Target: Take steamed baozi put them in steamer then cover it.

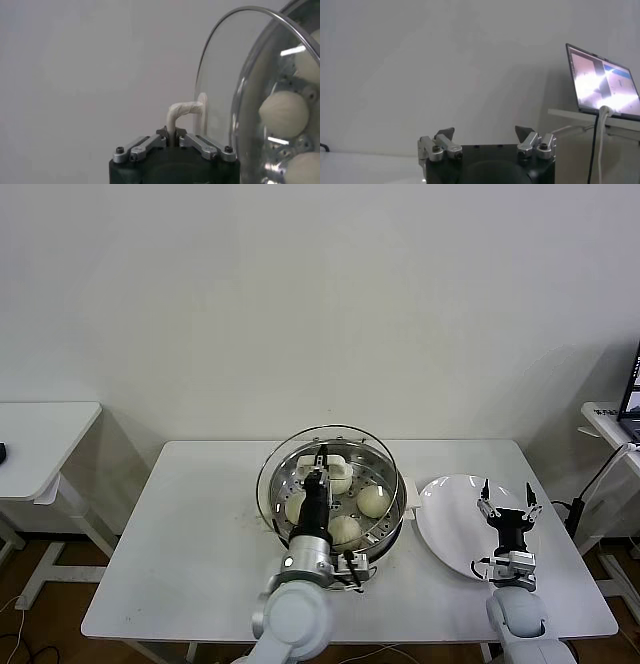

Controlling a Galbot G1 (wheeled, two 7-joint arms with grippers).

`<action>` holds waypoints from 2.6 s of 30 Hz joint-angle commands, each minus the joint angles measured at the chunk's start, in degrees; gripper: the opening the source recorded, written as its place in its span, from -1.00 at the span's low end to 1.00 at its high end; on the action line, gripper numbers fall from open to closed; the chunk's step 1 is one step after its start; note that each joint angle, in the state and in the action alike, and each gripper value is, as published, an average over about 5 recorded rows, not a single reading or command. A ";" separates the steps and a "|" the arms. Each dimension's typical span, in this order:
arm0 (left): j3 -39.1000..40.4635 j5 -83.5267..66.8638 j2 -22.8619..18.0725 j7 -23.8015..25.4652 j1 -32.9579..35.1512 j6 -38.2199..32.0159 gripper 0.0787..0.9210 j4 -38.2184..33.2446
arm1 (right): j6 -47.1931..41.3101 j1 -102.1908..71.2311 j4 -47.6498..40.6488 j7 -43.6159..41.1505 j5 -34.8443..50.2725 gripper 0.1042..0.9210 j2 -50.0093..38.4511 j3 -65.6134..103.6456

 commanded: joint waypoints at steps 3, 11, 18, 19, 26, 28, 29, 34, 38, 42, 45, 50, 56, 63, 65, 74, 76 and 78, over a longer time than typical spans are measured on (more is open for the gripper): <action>2.43 5.97 -4.94 1.21 -1.86 1.41 -0.73 7.33 | 0.02 0.69 -1.54 -0.10 -0.08 0.76 -0.05 0.12; 1.74 8.95 -6.74 1.85 -1.82 0.92 -0.73 10.40 | 0.00 0.74 -1.36 -0.32 0.06 0.76 -0.13 0.07; 1.06 9.82 -7.06 2.80 -2.37 0.65 -0.73 11.40 | 0.03 0.75 -1.41 -0.40 0.06 0.76 -0.15 0.06; 1.04 9.87 -7.10 2.82 -2.39 0.64 -0.73 11.45 | 0.04 0.76 -1.46 -0.41 0.06 0.76 -0.14 0.06; 0.57 10.61 -7.69 2.86 -2.35 0.41 -0.73 12.13 | 0.05 1.00 -1.62 -0.43 0.06 0.76 -0.14 0.04; 0.30 10.78 -7.77 2.79 -2.39 0.31 -0.73 12.53 | 0.06 1.07 -1.68 -0.43 0.07 0.76 -0.11 0.04; 0.19 10.86 -7.75 2.74 -2.40 0.24 -0.73 12.71 | 0.06 1.08 -1.70 -0.43 0.07 0.76 -0.10 0.04; -0.21 11.28 -7.49 2.52 -2.29 -0.17 -0.73 13.03 | 0.16 1.11 -1.93 -0.47 0.10 0.76 -0.04 0.09; -0.43 12.37 -7.54 2.86 -2.04 -0.81 -0.73 12.91 | 0.22 1.15 -2.08 -0.47 0.21 0.76 0.04 0.12; -0.60 12.72 -7.71 3.49 -1.65 -1.36 -0.73 12.52 | 0.24 1.18 -2.13 -0.46 0.35 0.76 -0.02 0.14; -0.49 12.71 -7.69 3.75 -1.26 -1.50 -0.73 11.77 | 0.23 1.18 -2.11 -0.46 0.43 0.76 -0.16 0.15; -0.21 12.58 -7.50 4.45 -0.66 -1.57 -0.55 9.51 | 0.23 1.17 -2.00 -0.47 0.46 0.76 -0.29 0.11; 0.59 10.73 -6.06 5.54 0.58 -1.42 -0.15 5.25 | 0.20 1.36 -1.91 -0.44 0.45 0.76 -0.30 0.04; 1.64 6.21 -2.22 6.72 2.78 -1.15 0.33 -1.32 | 0.15 1.76 -1.80 -0.35 0.46 0.76 -0.36 -0.03; 1.67 5.08 -0.88 6.90 3.49 -1.12 0.47 -3.37 | 0.13 1.82 -1.81 -0.33 0.47 0.76 -0.37 -0.01; -2.23 -2.66 5.74 8.64 5.65 -0.89 0.76 -12.84 | 0.19 1.68 -1.65 -0.35 0.51 0.76 -0.42 0.16; -4.82 -6.80 7.55 8.83 5.58 -0.85 0.77 -14.47 | 0.32 1.60 -1.60 -0.44 0.52 0.76 -0.48 0.19; -8.30 -14.17 8.75 6.24 4.86 -0.85 0.77 -14.87 | 0.46 1.45 -1.39 -0.78 0.71 0.76 -0.60 0.19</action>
